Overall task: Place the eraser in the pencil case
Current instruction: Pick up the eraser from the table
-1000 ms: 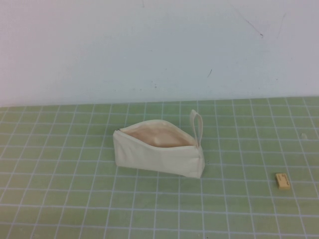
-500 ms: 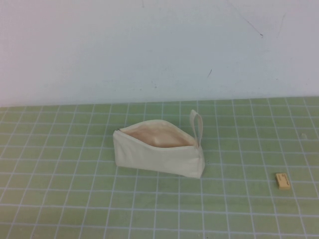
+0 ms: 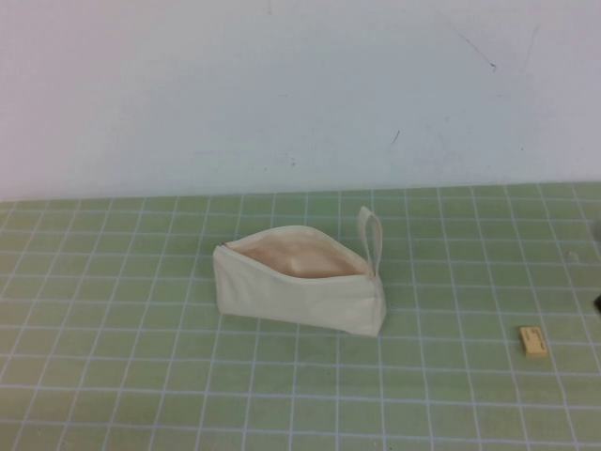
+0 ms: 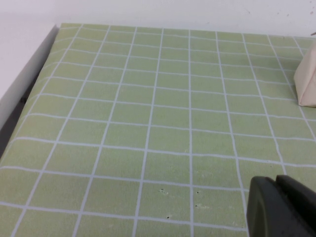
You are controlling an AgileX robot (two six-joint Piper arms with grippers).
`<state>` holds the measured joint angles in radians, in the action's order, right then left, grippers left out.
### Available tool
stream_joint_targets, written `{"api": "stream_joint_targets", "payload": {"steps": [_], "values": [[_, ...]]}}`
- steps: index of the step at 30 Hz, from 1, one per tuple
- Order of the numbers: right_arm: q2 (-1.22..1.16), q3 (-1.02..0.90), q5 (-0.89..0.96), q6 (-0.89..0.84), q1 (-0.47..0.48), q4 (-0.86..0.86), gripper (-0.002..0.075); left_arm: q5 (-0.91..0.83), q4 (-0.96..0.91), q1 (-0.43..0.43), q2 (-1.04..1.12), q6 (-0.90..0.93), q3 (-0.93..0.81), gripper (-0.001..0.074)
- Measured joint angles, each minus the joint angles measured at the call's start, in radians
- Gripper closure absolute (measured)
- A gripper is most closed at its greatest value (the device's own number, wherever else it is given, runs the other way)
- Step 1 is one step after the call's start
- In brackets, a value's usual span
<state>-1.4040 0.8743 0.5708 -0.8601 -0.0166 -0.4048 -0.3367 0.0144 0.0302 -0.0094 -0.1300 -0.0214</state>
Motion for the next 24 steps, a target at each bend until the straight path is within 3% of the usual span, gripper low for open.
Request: {"api": "stream_joint_targets", "payload": {"steps": [3,9,12,17,24], "values": [[-0.086,0.028,-0.002,-0.016,-0.067,-0.009,0.0687,0.0,0.0,0.0,0.0,0.0,0.0,0.0736],[-0.266,0.137,0.032,0.065,-0.125,-0.015,0.0402,0.0,0.0,0.0,0.0,0.0,0.0,0.0736],[-0.333,0.199,0.044,0.181,-0.125,0.037,0.0328,0.0,0.0,0.0,0.0,0.0,0.0,0.0736],[-0.425,0.288,0.126,0.336,-0.125,0.128,0.0301,0.0,0.0,0.0,0.0,0.0,0.0,0.0736],[-0.511,0.334,0.142,0.375,-0.125,0.13,0.0319,0.0,0.0,0.0,0.0,0.0,0.0,0.0736]]}}
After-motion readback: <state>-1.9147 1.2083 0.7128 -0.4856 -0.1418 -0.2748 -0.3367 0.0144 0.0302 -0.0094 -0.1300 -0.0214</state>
